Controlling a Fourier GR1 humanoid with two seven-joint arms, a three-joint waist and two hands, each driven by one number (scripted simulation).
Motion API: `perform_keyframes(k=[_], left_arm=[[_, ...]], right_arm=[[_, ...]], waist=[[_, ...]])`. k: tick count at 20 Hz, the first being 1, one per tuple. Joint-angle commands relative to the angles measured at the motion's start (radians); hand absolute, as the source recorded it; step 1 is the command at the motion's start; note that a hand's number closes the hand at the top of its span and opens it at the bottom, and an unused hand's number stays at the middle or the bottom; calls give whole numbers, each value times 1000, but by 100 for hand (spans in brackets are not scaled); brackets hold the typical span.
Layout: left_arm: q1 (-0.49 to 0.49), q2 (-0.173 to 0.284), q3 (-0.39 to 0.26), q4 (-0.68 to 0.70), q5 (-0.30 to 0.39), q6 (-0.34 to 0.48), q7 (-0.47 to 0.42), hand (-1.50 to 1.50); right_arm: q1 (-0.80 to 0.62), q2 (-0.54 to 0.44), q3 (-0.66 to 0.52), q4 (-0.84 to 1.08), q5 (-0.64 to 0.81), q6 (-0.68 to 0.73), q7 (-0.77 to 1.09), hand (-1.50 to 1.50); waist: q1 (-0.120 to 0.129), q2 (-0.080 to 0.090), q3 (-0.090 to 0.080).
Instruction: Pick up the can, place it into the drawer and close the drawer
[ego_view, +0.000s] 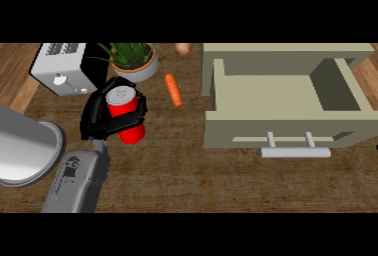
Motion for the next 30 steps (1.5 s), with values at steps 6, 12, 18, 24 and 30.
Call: perform_keyframes(k=[6, 12, 18, 24, 30], left_arm=[[-151, -21, -209, -138, -14, 198, 259, 150], [-365, -21, -192, -24, -29, 231, 311, 150], [-585, -21, -244, 131, 21, 331, 323, 150], [-800, -21, -261, 289, 61, 418, 389, 150], [-969, -21, -281, 468, 128, 469, 396, 150]], right_arm=[[-21, -6, -29, 32, 5, 11, -2, -150], [-29, 15, 35, -20, 54, -50, 33, -150], [-43, -48, -97, 52, -67, 45, -5, -150], [9, -9, -62, 33, -41, 58, -25, -150], [-2, 16, -4, 19, 19, 32, -29, -150]], waist=[[-4, 1, 0], [-7, 3, -1], [-19, 5, 0], [-30, 6, 0], [-41, 9, 1]])
